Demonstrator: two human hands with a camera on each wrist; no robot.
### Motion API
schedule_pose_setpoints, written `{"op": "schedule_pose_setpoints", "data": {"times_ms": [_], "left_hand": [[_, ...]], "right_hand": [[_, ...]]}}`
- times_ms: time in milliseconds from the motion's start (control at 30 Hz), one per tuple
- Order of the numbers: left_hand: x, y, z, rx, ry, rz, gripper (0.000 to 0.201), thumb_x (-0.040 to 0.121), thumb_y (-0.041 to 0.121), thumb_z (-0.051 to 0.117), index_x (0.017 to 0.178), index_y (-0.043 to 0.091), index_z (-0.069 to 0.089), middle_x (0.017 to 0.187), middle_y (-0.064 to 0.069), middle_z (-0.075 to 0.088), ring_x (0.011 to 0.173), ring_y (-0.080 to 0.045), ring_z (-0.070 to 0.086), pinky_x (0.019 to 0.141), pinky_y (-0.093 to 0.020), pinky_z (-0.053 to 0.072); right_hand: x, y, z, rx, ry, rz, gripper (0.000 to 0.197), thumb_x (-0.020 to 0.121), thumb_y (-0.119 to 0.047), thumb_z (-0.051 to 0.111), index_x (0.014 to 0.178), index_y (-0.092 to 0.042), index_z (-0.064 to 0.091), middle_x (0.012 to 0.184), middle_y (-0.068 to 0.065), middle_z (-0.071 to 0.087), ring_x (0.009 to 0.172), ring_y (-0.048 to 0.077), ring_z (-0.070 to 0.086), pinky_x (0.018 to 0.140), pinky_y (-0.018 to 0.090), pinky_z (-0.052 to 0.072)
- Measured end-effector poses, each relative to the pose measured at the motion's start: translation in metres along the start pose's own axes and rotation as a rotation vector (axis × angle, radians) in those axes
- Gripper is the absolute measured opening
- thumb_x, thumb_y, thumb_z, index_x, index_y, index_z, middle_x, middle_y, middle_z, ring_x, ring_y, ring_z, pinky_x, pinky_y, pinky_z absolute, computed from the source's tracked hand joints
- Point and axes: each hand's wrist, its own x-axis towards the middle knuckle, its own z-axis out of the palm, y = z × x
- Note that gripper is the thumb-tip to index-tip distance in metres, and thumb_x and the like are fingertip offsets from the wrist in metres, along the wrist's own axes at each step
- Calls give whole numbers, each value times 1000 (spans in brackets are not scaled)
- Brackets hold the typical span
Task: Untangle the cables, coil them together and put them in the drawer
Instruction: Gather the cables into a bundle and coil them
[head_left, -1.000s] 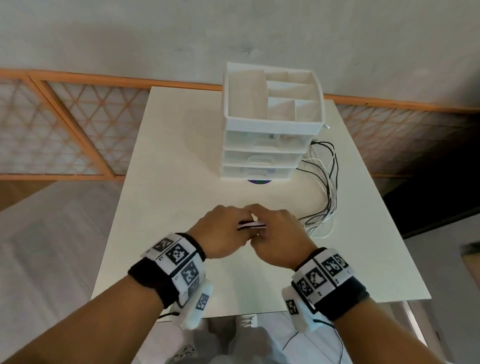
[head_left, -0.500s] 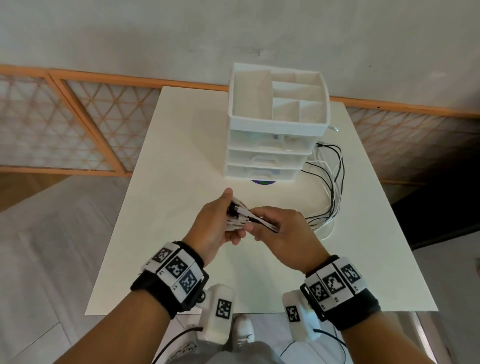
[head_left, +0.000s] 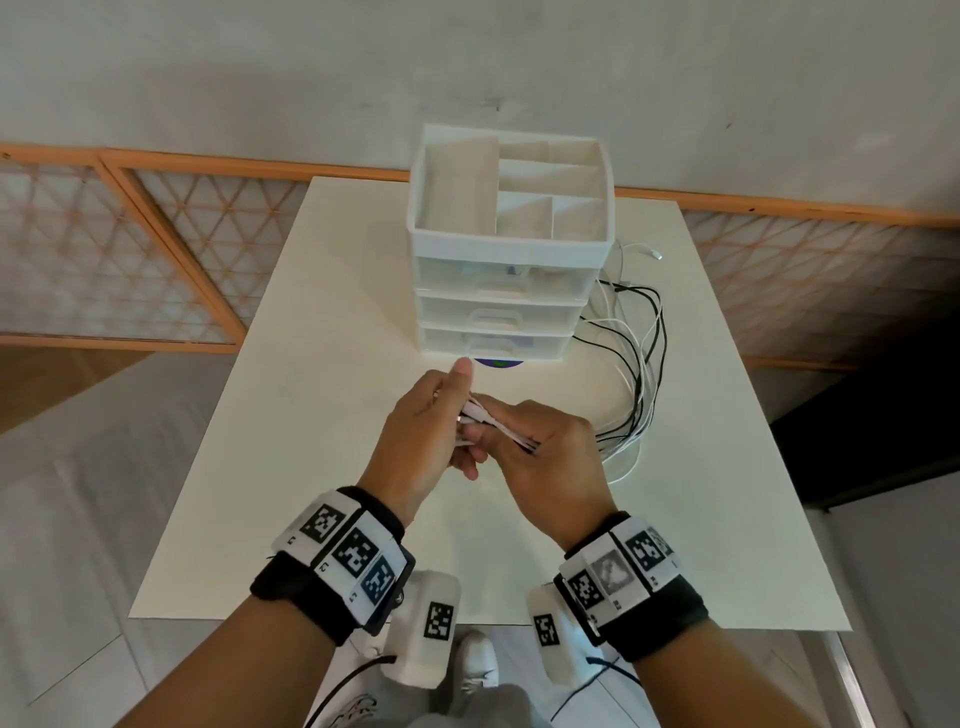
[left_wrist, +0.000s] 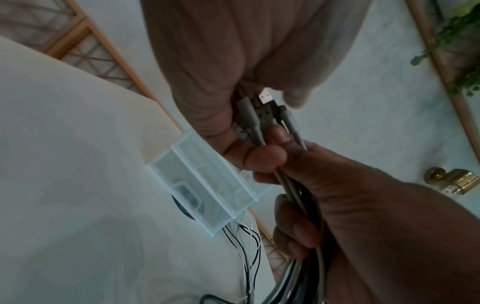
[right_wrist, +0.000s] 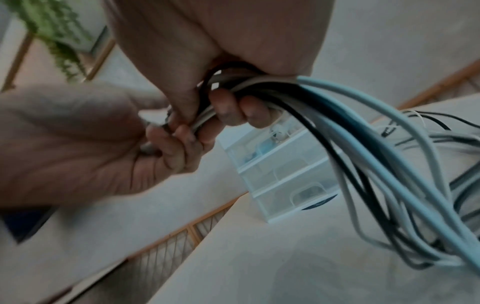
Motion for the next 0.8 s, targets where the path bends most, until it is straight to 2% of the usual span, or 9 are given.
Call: {"op": "schedule_pose_setpoints", "data": {"times_ms": [67, 133, 200, 267, 367, 467, 600, 733, 800], "left_hand": [[-3, 2, 4, 129, 19, 55, 64, 77, 69, 65, 94, 8, 57, 65, -9, 66, 56, -23, 61, 53, -32, 49], [-3, 0, 4, 202, 34, 93, 63, 64, 64, 77, 94, 11, 58, 63, -4, 66, 50, -18, 58, 47, -27, 45], [-2, -6, 3, 201, 58, 115, 55, 66, 55, 82, 91, 11, 60, 60, -2, 62, 45, -17, 51, 43, -25, 39], [-1, -12, 2, 175, 107, 125, 43, 72, 48, 83, 82, 12, 61, 55, -1, 58, 44, -19, 47, 44, -25, 37], [-1, -12, -2, 131, 175, 120, 31, 81, 35, 78, 73, 13, 58, 51, 0, 56, 43, -19, 45, 45, -24, 35], [1, -10, -9, -6, 194, 44, 27, 84, 25, 76, 72, 9, 57, 53, -8, 50, 42, -20, 41, 41, -21, 30], [-2, -7, -21, -33, 106, 41, 23, 88, 23, 71, 80, 3, 63, 51, -12, 52, 39, -21, 39, 39, -22, 30], [-4, 1, -36, -88, 9, 44, 10, 89, 16, 70, 95, 8, 66, 67, -9, 63, 52, -24, 55, 46, -27, 45], [-4, 3, -42, -68, -21, 72, 10, 90, 16, 69, 95, 7, 68, 76, -17, 66, 59, -26, 60, 51, -29, 50]], "right_hand": [[-1, 10, 1, -95, -28, -52, 23, 97, -22, 62, 111, -34, 74, 75, -7, 69, 72, 17, 66, 67, 39, 55], [-2, 14, 2, -156, -58, -84, 26, 97, -24, 56, 116, -32, 72, 84, -7, 72, 74, 18, 67, 65, 40, 55], [-2, 12, 1, -201, -92, -90, 37, 97, -29, 56, 134, -32, 61, 104, -6, 76, 87, 18, 71, 72, 38, 58], [-2, 7, -2, -152, -142, -49, 39, 96, -28, 60, 135, -23, 61, 117, -2, 74, 98, 16, 71, 81, 39, 58], [-2, -5, -12, 27, -245, 32, 30, 97, -27, 64, 127, -26, 65, 88, 0, 76, 76, 21, 69, 74, 39, 58], [-1, -6, -21, 73, -283, 22, 33, 99, -28, 61, 129, -40, 62, 68, -17, 66, 64, 5, 60, 66, 17, 50], [1, -7, -16, 55, -301, 47, 34, 100, -28, 59, 132, -39, 60, 67, -14, 63, 62, 0, 55, 68, 14, 44], [2, -12, -2, 113, -210, 46, 33, 98, -15, 63, 121, -37, 67, 67, -21, 67, 65, 1, 61, 75, 21, 53], [4, -16, 4, 102, -177, 67, 32, 96, -18, 65, 120, -39, 69, 68, -13, 69, 65, 5, 62, 72, 19, 52]]}}
